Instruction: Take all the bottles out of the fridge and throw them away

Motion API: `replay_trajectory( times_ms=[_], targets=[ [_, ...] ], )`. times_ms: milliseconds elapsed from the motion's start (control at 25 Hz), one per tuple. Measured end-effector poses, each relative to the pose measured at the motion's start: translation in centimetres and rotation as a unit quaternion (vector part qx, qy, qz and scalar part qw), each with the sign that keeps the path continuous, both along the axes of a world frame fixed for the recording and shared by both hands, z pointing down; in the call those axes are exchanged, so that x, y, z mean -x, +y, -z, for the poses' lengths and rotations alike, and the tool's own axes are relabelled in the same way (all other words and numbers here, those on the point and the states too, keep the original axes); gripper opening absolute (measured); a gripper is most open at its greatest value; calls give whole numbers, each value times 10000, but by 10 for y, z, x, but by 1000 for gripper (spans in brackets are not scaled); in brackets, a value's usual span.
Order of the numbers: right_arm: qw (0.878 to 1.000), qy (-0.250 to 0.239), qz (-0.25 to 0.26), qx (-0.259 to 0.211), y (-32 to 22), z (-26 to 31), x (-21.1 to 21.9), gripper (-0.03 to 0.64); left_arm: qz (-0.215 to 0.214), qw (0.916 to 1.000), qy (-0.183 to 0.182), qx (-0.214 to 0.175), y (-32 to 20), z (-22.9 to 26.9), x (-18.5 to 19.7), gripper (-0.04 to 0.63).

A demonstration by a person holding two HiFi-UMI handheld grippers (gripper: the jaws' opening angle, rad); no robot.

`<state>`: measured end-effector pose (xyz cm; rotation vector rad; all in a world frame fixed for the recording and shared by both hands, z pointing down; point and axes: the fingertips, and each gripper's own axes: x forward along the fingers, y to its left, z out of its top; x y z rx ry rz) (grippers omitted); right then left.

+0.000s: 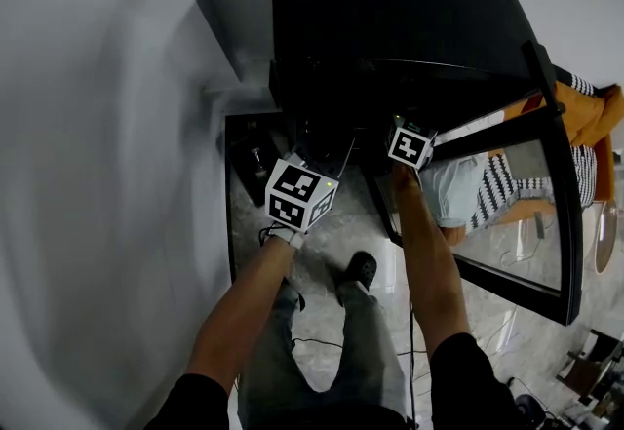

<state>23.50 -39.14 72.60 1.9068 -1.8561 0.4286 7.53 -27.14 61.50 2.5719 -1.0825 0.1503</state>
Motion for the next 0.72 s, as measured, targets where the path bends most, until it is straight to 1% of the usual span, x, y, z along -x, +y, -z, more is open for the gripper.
replay_trajectory(
  times_ms=[200, 240, 280, 520, 720],
  targets=[
    [9999, -51, 28, 117, -2, -11, -1, 275, 54, 10000, -32, 2, 0, -1, 2, 3],
    [9999, -65, -1, 91, -1, -11, -3, 264, 75, 10000, -38, 12, 0, -2, 2, 3],
    [10000, -72, -14, 40, 0, -10, -4, 202, 101, 9999, -43, 23, 0, -2, 3, 3],
    [9996, -170, 153, -147, 4, -6, -3, 201, 214, 9997, -75, 73, 4, -6, 2, 3],
    [9981, -277, 407, -374, 19, 8, 9, 199, 209, 9997, -128, 96, 15, -4, -3, 3]
  ],
)
